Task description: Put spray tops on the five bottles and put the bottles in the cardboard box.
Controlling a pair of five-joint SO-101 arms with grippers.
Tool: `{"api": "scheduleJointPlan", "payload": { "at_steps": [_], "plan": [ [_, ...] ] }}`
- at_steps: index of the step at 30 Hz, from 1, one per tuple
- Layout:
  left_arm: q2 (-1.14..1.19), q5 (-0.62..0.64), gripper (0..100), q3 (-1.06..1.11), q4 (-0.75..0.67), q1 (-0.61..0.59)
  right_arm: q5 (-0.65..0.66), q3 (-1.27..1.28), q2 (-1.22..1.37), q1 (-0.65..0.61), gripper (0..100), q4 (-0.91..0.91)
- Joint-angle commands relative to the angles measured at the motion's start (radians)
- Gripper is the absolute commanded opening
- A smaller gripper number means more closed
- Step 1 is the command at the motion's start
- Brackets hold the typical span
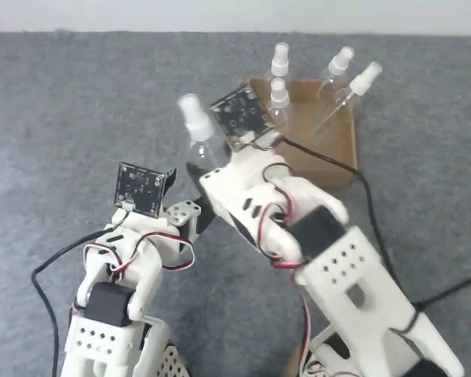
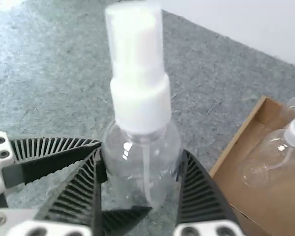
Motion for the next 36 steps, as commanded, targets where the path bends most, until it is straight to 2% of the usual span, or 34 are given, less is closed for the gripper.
{"api": "scheduleJointPlan", "payload": {
  "at_steps": [1,5,14,36],
  "plan": [
    [0.003,0.002,28,-0.002,-0.02,-0.006,0.002,-0.038,-0.117,0.085,0.6,0.064],
    [0.003,0.002,28,-0.001,-0.018,-0.006,0.057,0.081,-0.137,0.114,0.6,0.01],
    [0.003,0.002,28,0.036,-0.06,-0.006,0.066,0.33,-0.213,0.114,0.6,-0.189],
    [-0.003,0.002,28,0.054,-0.074,-0.012,0.06,0.463,-0.222,0.116,0.6,-0.2]
  ]
}}
